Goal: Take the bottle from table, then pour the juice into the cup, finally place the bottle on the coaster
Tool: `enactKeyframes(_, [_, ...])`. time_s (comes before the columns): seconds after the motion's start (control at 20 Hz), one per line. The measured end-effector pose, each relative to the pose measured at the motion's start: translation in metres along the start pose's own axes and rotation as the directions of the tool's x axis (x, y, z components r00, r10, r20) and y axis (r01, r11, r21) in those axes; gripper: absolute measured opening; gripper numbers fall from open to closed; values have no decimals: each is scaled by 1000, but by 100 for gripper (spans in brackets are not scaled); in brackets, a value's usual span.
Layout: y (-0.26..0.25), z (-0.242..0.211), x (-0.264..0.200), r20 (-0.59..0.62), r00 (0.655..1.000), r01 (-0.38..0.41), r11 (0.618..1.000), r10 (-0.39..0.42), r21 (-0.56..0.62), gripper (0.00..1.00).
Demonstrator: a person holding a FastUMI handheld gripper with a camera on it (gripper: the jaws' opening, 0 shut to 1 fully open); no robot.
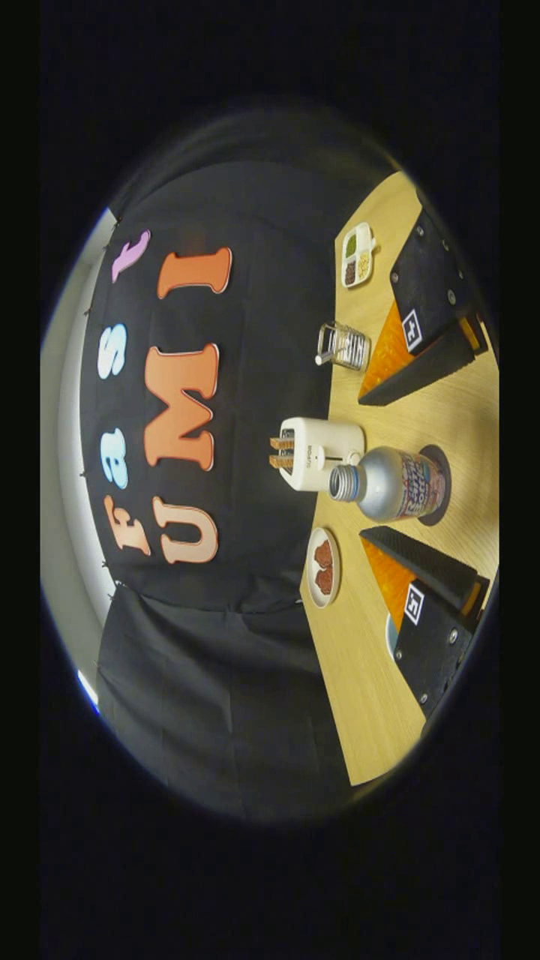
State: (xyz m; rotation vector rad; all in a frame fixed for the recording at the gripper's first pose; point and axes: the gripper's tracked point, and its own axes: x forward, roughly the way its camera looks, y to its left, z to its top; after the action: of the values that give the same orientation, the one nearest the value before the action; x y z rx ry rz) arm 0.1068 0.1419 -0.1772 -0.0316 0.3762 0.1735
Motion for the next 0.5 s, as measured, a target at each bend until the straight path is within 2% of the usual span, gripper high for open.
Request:
enactKeyframes(0.25, [-32, 21, -37, 5, 999, 51, 998, -52, 42, 97])
enactKeyframes(0.35, [-41, 38, -55, 43, 997, 62, 997, -64, 44, 97])
enactKeyframes(0.5, [-64, 53, -85, 78, 989, 122, 992, -123, 20, 97])
